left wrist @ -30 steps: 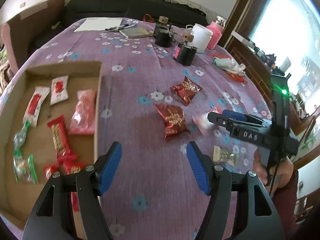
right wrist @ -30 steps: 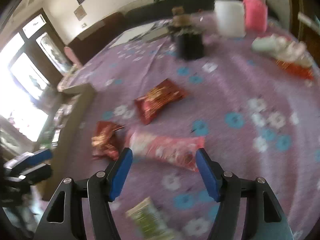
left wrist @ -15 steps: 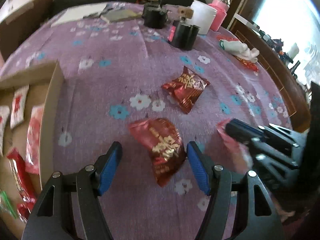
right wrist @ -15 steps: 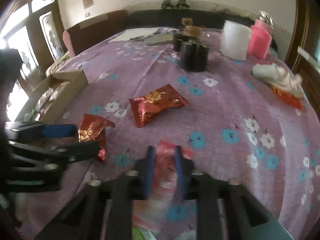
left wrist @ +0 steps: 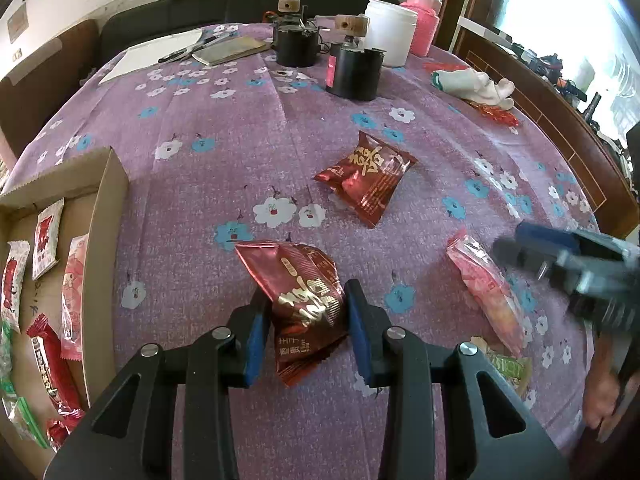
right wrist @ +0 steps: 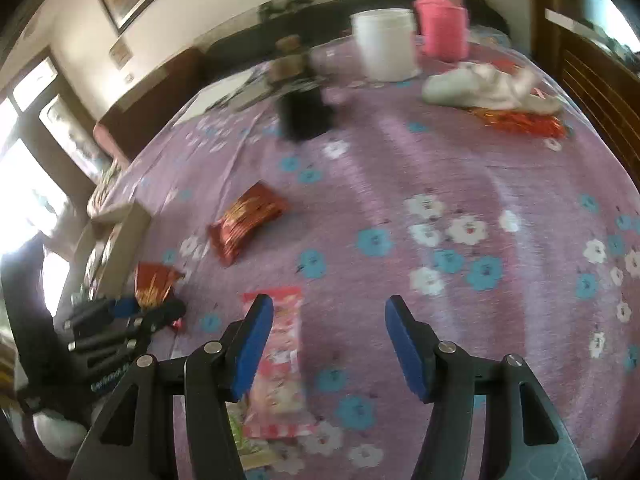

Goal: Organize snacks
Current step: 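Grasp the pink cartoon bar with the right gripper while the left grasps a dark red packet, then carry both snacks over the box and open both grippers to drop them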

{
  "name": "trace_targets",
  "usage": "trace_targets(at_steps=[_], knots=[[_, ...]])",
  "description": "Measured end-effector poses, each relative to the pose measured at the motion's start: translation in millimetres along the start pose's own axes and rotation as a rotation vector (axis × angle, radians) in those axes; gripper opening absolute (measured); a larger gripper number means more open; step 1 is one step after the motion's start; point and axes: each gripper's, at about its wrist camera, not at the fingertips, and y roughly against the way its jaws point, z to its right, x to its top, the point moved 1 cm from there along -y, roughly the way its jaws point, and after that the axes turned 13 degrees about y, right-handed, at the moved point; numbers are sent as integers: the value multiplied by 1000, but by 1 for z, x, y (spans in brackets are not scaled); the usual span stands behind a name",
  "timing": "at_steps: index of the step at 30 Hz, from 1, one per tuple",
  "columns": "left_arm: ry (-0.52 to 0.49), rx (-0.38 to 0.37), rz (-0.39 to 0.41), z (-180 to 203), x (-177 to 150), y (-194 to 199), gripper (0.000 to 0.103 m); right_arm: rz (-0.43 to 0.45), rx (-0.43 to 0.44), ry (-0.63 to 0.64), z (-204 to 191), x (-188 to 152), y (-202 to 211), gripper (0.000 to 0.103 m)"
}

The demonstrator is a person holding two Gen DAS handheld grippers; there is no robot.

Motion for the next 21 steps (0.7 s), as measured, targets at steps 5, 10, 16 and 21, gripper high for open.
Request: trace_targets(at_steps=[5,10,16,21], knots=[[0,14,10,2,2,-3,34,-90,-152,206,-51,-9,-25,58],[9,11,11,1,4,-4,32,-70,-173,274,-71,-12,-22,27],[46,-45,31,-7,0,20,31,-3,-125,195,-58,-8,-14,25],[82,-95,85,-24,-7,60,31,144,-33,96,-45,-2,8,25]])
